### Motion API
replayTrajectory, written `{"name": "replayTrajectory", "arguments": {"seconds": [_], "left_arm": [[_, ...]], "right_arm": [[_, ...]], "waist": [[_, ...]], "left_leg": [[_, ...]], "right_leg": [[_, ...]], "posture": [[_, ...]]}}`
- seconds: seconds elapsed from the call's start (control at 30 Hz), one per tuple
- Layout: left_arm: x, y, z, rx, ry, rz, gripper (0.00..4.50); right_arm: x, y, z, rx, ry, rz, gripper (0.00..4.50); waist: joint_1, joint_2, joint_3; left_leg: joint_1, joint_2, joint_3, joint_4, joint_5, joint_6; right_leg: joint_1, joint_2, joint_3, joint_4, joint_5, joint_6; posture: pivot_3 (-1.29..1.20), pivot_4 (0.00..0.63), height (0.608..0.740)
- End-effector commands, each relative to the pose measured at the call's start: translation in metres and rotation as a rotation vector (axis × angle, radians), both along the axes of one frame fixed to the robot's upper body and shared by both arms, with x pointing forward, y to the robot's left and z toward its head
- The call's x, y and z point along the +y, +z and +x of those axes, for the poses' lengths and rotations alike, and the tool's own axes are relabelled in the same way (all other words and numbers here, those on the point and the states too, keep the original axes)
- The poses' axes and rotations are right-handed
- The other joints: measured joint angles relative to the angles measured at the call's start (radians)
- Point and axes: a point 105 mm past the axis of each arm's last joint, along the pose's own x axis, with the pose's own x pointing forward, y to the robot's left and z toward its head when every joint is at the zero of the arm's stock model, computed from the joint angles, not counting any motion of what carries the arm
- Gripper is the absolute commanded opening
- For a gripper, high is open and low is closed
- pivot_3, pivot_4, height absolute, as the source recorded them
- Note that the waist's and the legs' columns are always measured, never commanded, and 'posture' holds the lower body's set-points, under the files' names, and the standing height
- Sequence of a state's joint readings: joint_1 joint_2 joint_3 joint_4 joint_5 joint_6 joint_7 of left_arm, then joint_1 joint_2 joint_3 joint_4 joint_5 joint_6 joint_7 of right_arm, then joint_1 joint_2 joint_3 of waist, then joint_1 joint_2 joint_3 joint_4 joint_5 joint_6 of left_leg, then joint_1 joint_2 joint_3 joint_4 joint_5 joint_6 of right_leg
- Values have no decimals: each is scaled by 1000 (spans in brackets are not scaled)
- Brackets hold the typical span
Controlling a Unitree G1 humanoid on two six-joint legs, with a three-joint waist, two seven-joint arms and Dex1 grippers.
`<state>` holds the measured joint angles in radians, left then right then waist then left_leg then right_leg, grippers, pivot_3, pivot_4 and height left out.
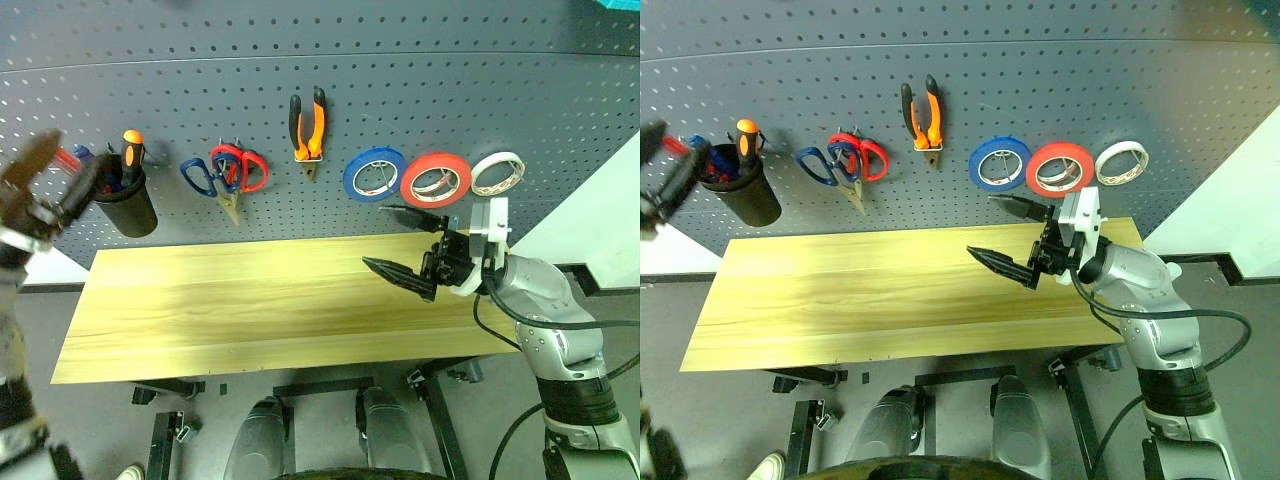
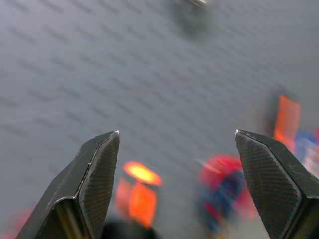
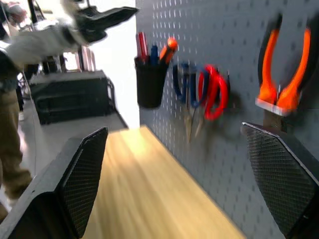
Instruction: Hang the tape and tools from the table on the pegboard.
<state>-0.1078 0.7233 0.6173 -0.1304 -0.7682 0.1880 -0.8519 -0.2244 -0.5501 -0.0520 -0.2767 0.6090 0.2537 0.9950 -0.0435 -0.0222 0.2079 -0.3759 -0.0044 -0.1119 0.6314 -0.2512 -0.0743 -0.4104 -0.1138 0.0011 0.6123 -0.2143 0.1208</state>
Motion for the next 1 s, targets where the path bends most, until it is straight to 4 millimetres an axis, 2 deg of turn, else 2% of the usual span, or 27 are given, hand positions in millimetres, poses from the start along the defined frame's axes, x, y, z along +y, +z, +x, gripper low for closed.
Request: {"name": "replayTrajectory", "arguments": {"seconds": [0.03,0.1,0.23,0.3,0.37,0.4,0.5,0.7,1.0], "left_arm": [[-20,-17,-24,62,-44,70,3849],[-26,-46,-32,154,-27,95,3849],[-30,-129,-47,318,44,150,3849],[-28,-149,-52,345,71,141,3849],[-20,-179,-59,404,114,177,3849],[-18,-196,-66,438,129,197,3849],[-15,-229,-84,504,157,207,3849],[-18,-262,-101,556,177,212,3849],[-27,-270,-93,539,181,190,3849]], "right_arm": [[-18,-10,0,-20,-66,-57,4500],[-31,-27,1,0,-127,-101,4500],[-68,-84,-11,105,-235,-258,4500],[-80,-99,-16,143,-278,-278,4500],[-99,-115,-19,186,-357,-292,4500],[-110,-125,-23,211,-395,-309,4500],[-134,-145,-34,259,-489,-352,4500],[-153,-166,-46,286,-567,-413,4500],[-157,-180,-43,286,-602,-444,4500]], "waist": [[0,0,0],[0,0,-1],[4,0,-4],[6,-1,-6],[4,0,-7],[2,0,-9],[-4,2,-18],[-2,4,-23],[-1,9,-41]], "left_leg": [[0,0,0,0,0,0],[2,0,1,1,0,0],[2,0,2,2,0,0],[2,0,2,1,0,0],[1,0,2,2,0,0],[1,0,2,3,0,0],[1,0,3,3,-1,0],[0,0,4,1,-1,0],[0,0,4,1,-1,0]], "right_leg": [[0,0,0,0,-1,-2],[2,0,1,-1,-2,-4],[3,0,1,-2,-5,-3],[3,0,1,-3,-5,-3],[2,0,1,-3,-5,-3],[3,0,1,-3,-5,-3],[3,-1,1,-5,-5,-3],[3,-1,1,-11,-5,-3],[6,-3,0,-13,-5,-3]], "posture": [[-53,117,730],[-49,120,730],[-45,124,730],[-48,127,730],[-54,126,730],[-60,125,730],[-69,125,730],[-84,120,730],[-81,104,730]]}}
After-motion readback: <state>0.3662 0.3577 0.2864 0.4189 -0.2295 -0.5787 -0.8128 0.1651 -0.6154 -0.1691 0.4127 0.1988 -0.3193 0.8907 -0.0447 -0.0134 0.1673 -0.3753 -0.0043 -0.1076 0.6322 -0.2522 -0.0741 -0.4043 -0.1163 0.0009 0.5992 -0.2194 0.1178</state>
